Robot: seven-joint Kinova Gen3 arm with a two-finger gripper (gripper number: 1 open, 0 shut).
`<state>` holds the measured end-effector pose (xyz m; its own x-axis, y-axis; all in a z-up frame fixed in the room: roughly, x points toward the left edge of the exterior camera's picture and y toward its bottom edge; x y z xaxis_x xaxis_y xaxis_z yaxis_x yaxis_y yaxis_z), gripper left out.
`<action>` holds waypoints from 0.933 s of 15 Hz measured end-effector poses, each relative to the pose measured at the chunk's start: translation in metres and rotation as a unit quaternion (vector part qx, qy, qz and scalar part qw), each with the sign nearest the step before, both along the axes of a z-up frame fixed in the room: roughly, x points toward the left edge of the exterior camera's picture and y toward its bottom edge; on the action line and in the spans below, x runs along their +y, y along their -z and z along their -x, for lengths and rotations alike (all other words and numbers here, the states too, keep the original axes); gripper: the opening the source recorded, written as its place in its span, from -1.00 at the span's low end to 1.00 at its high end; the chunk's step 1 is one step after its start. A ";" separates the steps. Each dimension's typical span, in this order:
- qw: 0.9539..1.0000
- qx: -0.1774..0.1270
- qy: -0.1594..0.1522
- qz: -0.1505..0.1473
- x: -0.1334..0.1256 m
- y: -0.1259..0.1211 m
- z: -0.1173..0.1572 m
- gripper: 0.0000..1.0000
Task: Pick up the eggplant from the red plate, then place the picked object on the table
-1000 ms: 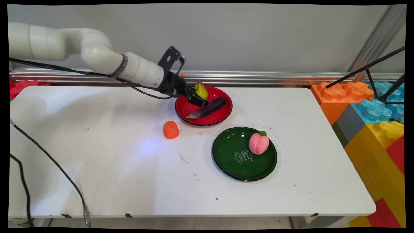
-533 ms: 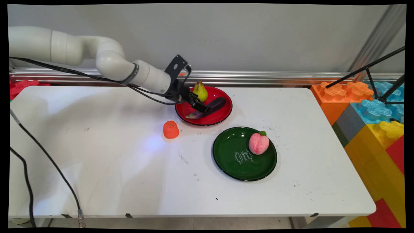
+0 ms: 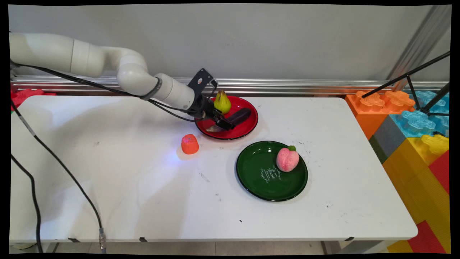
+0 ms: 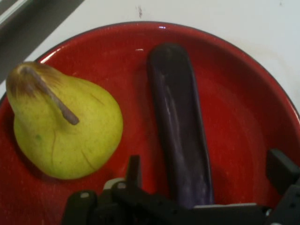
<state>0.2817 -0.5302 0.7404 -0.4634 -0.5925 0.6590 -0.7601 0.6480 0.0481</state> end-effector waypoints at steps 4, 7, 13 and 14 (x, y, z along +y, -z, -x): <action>1.000 -0.002 -0.001 -0.004 -0.001 0.006 0.002 1.00; 1.000 -0.003 0.001 -0.008 -0.001 0.008 0.003 -1.00; 1.000 -0.004 0.002 -0.007 0.001 0.006 0.006 -1.00; 1.000 -0.003 0.001 -0.006 0.003 0.004 0.006 -1.00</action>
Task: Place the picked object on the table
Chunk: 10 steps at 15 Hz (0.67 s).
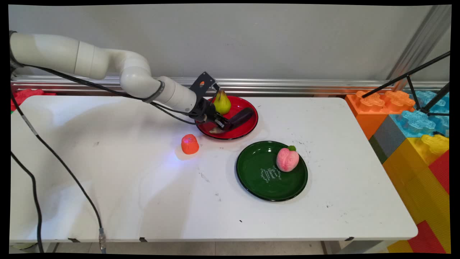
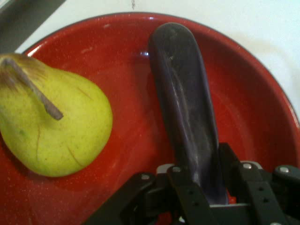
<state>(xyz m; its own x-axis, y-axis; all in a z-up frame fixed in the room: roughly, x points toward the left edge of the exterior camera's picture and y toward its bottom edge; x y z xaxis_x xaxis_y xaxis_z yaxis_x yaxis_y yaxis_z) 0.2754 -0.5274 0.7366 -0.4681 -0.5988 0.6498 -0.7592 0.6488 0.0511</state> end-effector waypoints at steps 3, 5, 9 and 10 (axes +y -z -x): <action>1.000 0.009 -0.002 0.006 0.006 -0.014 0.003 -1.00; 1.000 0.016 -0.004 0.011 0.011 -0.026 0.005 -1.00; 0.999 0.030 -0.006 0.027 0.028 -0.077 0.002 -1.00; 0.999 0.034 -0.005 0.031 0.032 -0.091 0.000 -1.00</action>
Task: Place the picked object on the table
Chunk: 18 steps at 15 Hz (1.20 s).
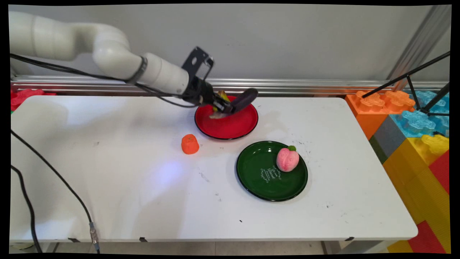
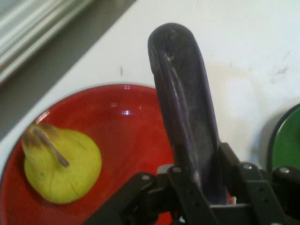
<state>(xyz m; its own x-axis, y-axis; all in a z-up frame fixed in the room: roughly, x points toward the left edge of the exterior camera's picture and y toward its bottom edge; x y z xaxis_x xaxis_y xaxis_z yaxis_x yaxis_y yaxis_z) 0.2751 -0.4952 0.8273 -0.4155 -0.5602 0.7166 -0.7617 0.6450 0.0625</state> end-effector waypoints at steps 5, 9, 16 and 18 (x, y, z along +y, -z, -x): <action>1.000 0.005 0.029 0.008 0.021 -0.050 -0.009 -1.00; 0.994 -0.002 0.109 0.004 0.050 -0.078 -0.013 -1.00; 0.968 -0.030 0.249 -0.005 0.099 -0.093 -0.013 -1.00; 0.955 -0.045 0.294 -0.004 0.114 -0.092 -0.012 -1.00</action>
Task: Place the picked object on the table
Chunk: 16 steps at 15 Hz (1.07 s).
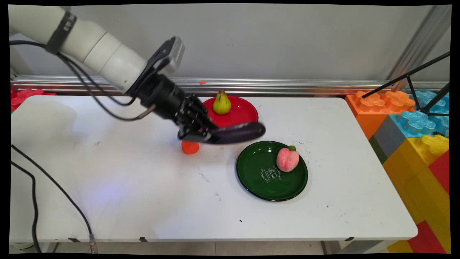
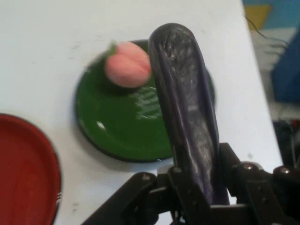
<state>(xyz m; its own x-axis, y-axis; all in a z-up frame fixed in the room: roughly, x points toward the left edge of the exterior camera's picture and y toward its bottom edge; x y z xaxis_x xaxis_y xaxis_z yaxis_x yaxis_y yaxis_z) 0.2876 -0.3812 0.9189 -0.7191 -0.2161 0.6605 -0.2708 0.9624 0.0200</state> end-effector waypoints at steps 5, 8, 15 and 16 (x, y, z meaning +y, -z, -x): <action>0.996 -0.031 0.081 0.020 0.018 0.015 0.008 -1.00; 0.991 -0.052 0.122 0.035 0.020 0.033 0.014 -1.00; 0.982 -0.077 0.165 0.041 0.017 0.079 0.011 -1.00; 0.981 -0.079 0.173 0.040 0.017 0.087 0.010 -1.00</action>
